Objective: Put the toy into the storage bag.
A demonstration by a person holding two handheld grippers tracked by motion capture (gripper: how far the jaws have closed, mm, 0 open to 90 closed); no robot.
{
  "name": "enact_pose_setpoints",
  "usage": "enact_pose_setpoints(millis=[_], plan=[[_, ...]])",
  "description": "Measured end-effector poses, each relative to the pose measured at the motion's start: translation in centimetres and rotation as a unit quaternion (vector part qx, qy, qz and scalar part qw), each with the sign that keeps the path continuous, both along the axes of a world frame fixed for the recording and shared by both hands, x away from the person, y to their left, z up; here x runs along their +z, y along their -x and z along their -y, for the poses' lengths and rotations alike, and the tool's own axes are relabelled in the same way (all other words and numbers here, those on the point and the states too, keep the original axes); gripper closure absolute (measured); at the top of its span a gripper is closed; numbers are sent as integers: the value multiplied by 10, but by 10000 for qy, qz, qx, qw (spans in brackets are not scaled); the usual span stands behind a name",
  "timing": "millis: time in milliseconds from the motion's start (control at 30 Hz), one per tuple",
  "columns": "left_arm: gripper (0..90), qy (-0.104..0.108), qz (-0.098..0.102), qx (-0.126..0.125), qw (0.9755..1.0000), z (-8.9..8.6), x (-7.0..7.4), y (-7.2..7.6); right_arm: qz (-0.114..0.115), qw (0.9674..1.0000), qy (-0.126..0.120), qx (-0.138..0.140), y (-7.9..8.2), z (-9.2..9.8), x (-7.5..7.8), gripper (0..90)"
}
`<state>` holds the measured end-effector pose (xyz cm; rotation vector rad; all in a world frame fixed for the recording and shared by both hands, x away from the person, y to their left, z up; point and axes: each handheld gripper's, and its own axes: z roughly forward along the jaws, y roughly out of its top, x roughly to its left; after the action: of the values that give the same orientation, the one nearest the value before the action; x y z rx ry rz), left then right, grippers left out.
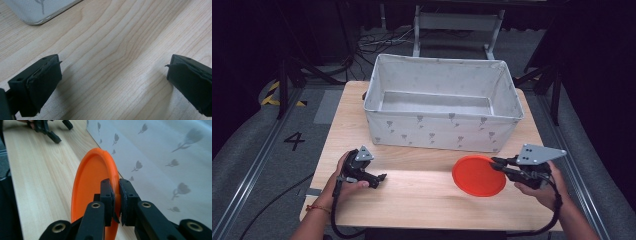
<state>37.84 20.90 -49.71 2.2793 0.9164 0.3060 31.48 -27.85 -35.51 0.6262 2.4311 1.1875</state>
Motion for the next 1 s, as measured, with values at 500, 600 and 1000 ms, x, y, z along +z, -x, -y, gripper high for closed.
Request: enact_pose_setpoints(millis=[500, 600, 1000], plan=[[0, -3, 3, -1, 10000, 0, 0, 0, 295, 9994, 163, -29, -6, 27, 68, 828], [0, -1, 3, 1, 10000, 0, 0, 0, 401, 9991, 157, 13, -10, 24, 82, 829], [1, -13, 13, 1, 10000, 0, 0, 0, 814, 9964, 235, 5, -29, 10, 142, 829]])
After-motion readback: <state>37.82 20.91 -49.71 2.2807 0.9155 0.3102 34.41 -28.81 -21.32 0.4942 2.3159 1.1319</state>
